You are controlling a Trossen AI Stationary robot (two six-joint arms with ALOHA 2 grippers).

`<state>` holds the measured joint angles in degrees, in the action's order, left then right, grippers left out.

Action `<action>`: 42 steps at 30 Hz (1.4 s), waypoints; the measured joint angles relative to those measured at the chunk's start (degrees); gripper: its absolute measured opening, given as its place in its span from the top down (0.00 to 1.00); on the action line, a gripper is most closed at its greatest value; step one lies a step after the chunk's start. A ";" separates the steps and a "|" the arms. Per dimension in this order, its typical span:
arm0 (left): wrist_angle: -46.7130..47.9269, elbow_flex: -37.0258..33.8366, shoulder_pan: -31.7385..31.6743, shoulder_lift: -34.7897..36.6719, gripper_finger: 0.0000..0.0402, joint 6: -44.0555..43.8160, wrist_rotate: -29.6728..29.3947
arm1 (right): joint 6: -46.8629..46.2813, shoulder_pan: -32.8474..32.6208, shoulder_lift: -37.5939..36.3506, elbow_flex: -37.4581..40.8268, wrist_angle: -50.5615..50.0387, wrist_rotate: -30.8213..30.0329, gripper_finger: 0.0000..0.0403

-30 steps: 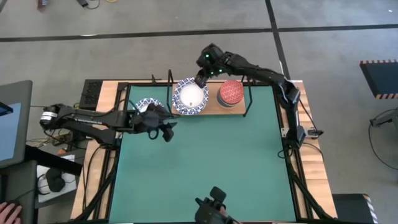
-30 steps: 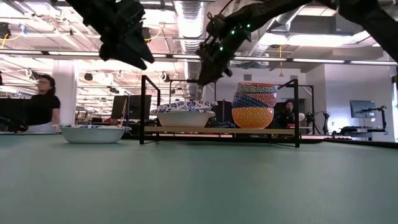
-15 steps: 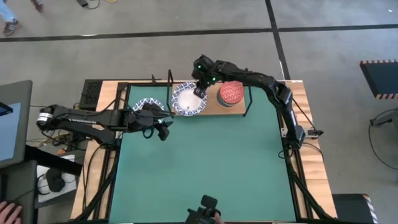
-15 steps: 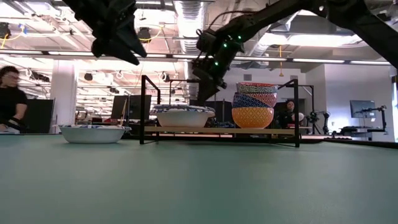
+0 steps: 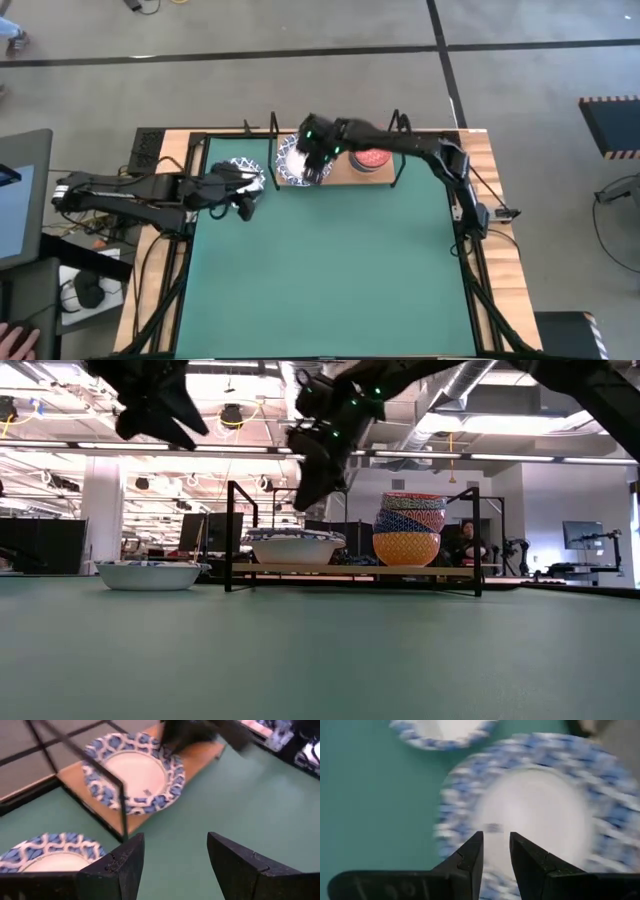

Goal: Place and stack bowls onto a shelf
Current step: Stack the bottom white-blue paper bowl on top of the white-blue paper bowl on the shelf, then stack the white and blue paper bowl on top of the white and blue paper bowl on the shelf

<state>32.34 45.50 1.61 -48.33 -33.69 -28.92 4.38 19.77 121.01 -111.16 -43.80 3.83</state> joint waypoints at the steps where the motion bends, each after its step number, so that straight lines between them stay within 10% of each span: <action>1: 1.48 0.00 0.33 1.25 0.50 -1.16 -0.65 | 0.27 -1.58 0.11 0.12 0.45 -0.44 0.70; 33: 13.77 -0.02 8.46 11.69 0.50 -8.34 -0.75 | -6.03 -12.87 -0.49 8.03 15.52 -1.54 0.70; 42: 20.58 0.00 12.45 13.14 0.50 -13.84 1.85 | 9.75 -22.87 6.28 7.97 37.50 -11.12 0.68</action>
<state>52.93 45.50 14.06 -35.20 -47.53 -27.08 14.13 -3.10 127.29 -103.19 -6.30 -7.29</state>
